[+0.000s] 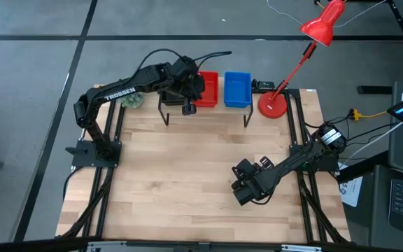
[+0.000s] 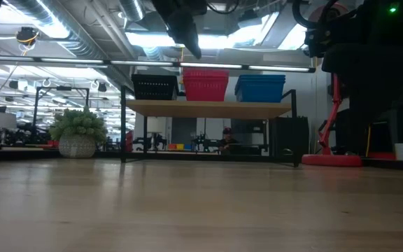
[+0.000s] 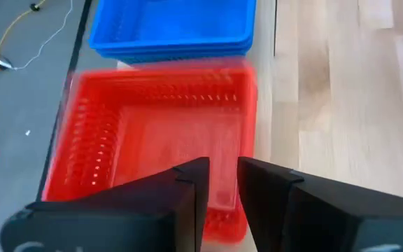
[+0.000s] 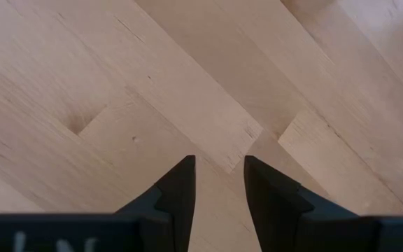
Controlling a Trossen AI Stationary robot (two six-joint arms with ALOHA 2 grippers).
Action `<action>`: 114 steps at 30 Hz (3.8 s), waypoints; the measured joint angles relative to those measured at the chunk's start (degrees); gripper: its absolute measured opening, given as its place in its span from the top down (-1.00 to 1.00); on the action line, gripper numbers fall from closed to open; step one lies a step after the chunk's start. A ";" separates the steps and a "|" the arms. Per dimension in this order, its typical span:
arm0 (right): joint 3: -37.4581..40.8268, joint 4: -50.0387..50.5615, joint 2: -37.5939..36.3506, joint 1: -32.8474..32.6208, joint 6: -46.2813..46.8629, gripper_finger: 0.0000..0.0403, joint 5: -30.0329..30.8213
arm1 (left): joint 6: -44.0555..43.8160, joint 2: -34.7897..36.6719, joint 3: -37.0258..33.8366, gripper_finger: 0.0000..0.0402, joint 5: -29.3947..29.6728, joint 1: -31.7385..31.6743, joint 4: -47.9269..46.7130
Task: Stack baskets on shelf by color
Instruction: Stack the red bin on the stacked red bins on the shelf, then return to Home Position
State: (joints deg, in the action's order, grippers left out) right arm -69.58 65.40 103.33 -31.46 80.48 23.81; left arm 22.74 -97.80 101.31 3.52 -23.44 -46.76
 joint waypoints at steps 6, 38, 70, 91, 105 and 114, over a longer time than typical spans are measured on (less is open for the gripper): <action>0.00 -0.01 0.00 0.00 -0.20 0.40 -0.03 | -0.14 -0.07 0.23 0.61 0.03 0.00 -2.73; -0.07 -8.28 0.00 -5.52 -3.11 0.40 -3.59 | -37.22 39.76 -36.12 0.61 5.54 29.88 -6.35; -0.07 -13.37 0.00 -5.01 -4.52 0.40 -8.70 | -28.53 69.85 -94.60 0.61 6.46 47.84 65.02; -0.04 -15.03 0.00 -2.86 -7.49 0.40 -8.61 | -22.55 84.67 -100.77 0.61 5.78 36.18 55.89; 0.00 -20.64 0.00 0.81 -16.56 0.40 -5.30 | -23.52 95.01 -98.35 0.61 5.83 31.46 41.49; 0.00 -25.03 0.00 5.09 -34.21 0.40 -5.42 | -26.39 94.82 -98.35 0.61 8.58 31.32 42.12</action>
State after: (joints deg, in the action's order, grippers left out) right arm -69.58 40.37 103.33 -26.37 46.28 18.39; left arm -3.65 -2.98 2.96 12.10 7.88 -4.64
